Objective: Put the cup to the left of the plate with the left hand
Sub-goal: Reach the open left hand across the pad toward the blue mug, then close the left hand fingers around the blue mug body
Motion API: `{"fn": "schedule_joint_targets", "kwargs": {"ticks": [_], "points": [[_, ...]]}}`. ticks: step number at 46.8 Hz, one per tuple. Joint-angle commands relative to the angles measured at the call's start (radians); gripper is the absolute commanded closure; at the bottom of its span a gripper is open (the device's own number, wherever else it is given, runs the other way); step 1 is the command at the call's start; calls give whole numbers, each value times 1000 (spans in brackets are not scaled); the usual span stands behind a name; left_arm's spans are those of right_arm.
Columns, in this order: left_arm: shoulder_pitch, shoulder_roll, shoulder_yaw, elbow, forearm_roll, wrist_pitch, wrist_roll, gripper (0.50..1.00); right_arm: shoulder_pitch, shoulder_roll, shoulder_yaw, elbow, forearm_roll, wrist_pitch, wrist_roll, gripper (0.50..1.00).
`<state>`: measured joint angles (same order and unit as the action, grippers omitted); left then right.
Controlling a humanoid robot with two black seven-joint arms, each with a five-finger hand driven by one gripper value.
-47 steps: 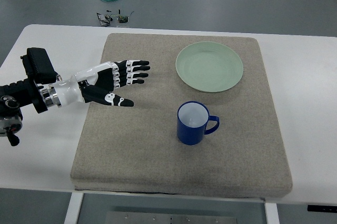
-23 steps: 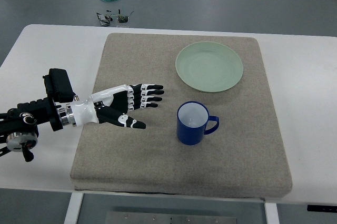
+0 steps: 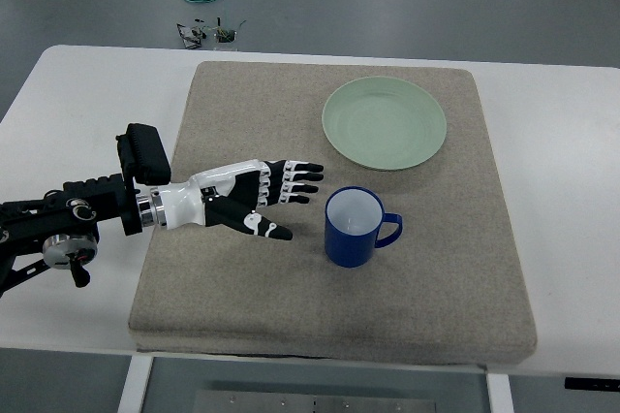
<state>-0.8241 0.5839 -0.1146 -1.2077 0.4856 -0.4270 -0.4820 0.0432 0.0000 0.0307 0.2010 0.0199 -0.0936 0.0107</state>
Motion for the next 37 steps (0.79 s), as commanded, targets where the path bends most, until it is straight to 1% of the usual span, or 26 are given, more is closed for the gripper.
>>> {"fn": "schedule_joint_targets", "kwargs": {"ticks": [1, 14, 21, 37], "points": [[-3, -9, -5, 0, -1, -1, 2, 514, 0, 0, 0, 0, 0, 0, 0, 566], [-6, -24, -4, -1, -1, -3, 2, 508, 0, 0, 0, 0, 0, 0, 0, 566], [-7, -56, 6, 2, 1, -4, 2, 508, 0, 0, 0, 0, 0, 0, 0, 566], [-32, -105, 7, 49, 2, -4, 5, 508, 0, 0, 0, 0, 0, 0, 0, 566]]}}
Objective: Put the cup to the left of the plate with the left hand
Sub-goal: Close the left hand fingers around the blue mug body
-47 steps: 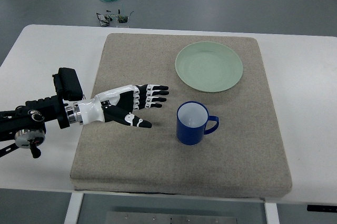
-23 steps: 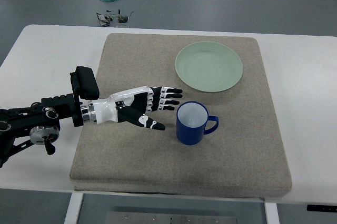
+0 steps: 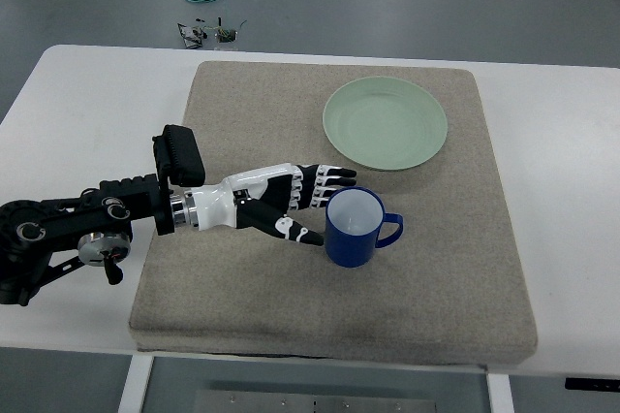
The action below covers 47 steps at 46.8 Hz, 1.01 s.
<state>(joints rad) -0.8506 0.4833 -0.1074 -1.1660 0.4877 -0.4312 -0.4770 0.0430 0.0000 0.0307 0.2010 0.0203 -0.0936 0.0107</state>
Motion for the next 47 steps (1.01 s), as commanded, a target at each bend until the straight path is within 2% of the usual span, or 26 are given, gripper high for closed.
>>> {"fn": "schedule_joint_targets", "kwargs": {"ticks": [1, 9, 25, 35, 37, 43, 47], "points": [[-5, -6, 0, 9, 0, 0, 0, 508, 0, 0, 0, 0, 0, 0, 0, 566], [-7, -55, 5, 48, 0, 0, 0, 508, 0, 0, 0, 0, 0, 0, 0, 566], [-16, -88, 25, 59, 0, -1, 1, 510, 0, 0, 0, 0, 0, 0, 0, 566], [-19, -100, 26, 60, 0, -1, 29, 570, 0, 0, 0, 0, 0, 0, 0, 566], [-19, -104, 26, 66, 0, -1, 29, 608, 0, 0, 0, 0, 0, 0, 0, 566], [-21, -121, 28, 92, 0, 0, 31, 679, 0, 0, 0, 0, 0, 0, 0, 566], [-21, -127, 26, 101, 0, 0, 31, 686, 0, 0, 0, 0, 0, 0, 0, 566]]}}
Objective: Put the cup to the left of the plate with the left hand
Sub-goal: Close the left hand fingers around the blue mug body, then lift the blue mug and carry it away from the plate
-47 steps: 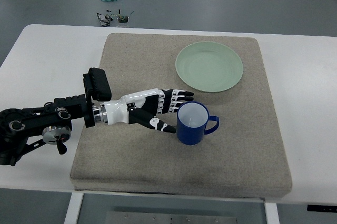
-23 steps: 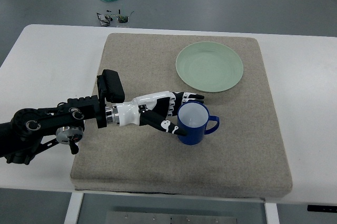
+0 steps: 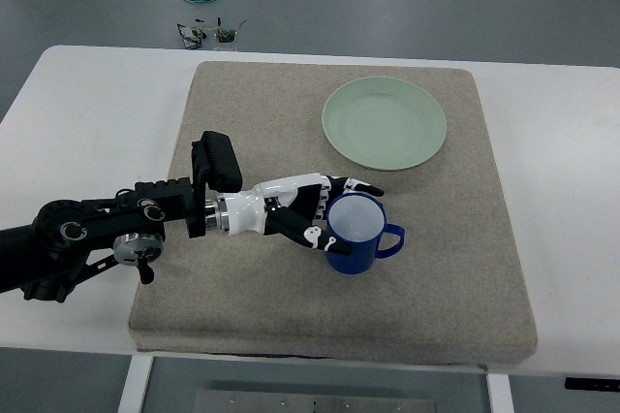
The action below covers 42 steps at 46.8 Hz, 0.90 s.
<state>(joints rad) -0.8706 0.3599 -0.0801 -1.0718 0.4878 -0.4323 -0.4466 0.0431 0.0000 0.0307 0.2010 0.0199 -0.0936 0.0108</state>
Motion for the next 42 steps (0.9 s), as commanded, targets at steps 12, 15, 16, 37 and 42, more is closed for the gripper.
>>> {"fn": "schedule_joint_targets", "kwargs": {"ticks": [12, 15, 16, 37, 42], "points": [[-7, -16, -1, 23, 0, 4, 0, 806, 0, 0, 0, 0, 0, 0, 0, 566], [-7, -16, -1, 27, 0, 4, 0, 838, 0, 0, 0, 0, 0, 0, 0, 566], [-7, -16, -3, 29, 0, 6, 0, 846, 0, 0, 0, 0, 0, 0, 0, 566], [-18, -10, -127, 59, -2, 56, 0, 902, 0, 0, 0, 0, 0, 0, 0, 566], [-18, -1, -167, 87, -2, 107, 0, 902, 0, 0, 0, 0, 0, 0, 0, 566]]}}
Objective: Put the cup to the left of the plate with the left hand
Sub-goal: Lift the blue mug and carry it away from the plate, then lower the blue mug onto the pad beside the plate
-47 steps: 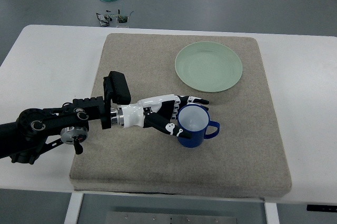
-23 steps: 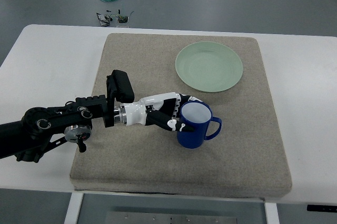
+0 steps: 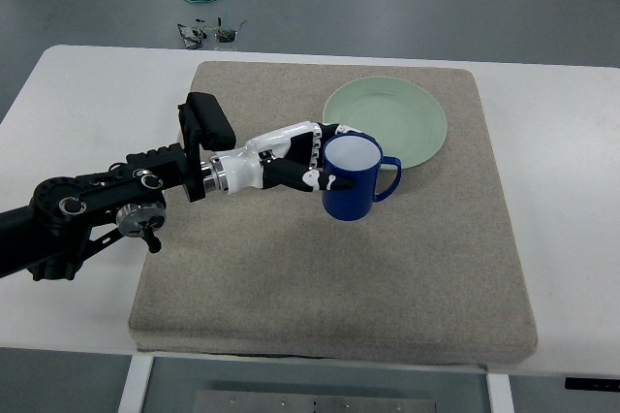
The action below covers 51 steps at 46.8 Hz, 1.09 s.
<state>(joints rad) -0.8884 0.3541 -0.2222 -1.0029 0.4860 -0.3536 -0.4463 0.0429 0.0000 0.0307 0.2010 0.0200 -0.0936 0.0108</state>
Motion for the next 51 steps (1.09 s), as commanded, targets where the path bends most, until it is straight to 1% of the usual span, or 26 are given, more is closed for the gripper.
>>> {"fn": "schedule_joint_targets", "kwargs": {"ticks": [1, 13, 25, 28, 31, 35, 39, 51], "points": [[2, 6, -35, 24, 0, 39, 0, 902, 0, 0, 0, 0, 0, 0, 0, 566], [14, 19, -134, 116, -4, 171, -3, 902, 0, 0, 0, 0, 0, 0, 0, 566], [40, 20, -187, 148, -4, 304, -6, 902, 0, 0, 0, 0, 0, 0, 0, 566], [46, 19, -189, 148, -4, 353, -6, 900, 0, 0, 0, 0, 1, 0, 0, 566], [54, 19, -189, 148, -3, 424, -8, 892, 0, 0, 0, 0, 0, 0, 0, 566], [57, 19, -189, 148, -4, 478, -8, 887, 0, 0, 0, 0, 0, 0, 0, 566], [59, 19, -190, 150, -6, 498, -8, 885, 0, 0, 0, 0, 0, 0, 0, 566], [83, 17, -186, 171, -3, 495, -9, 874, 0, 0, 0, 0, 0, 0, 0, 566]]}}
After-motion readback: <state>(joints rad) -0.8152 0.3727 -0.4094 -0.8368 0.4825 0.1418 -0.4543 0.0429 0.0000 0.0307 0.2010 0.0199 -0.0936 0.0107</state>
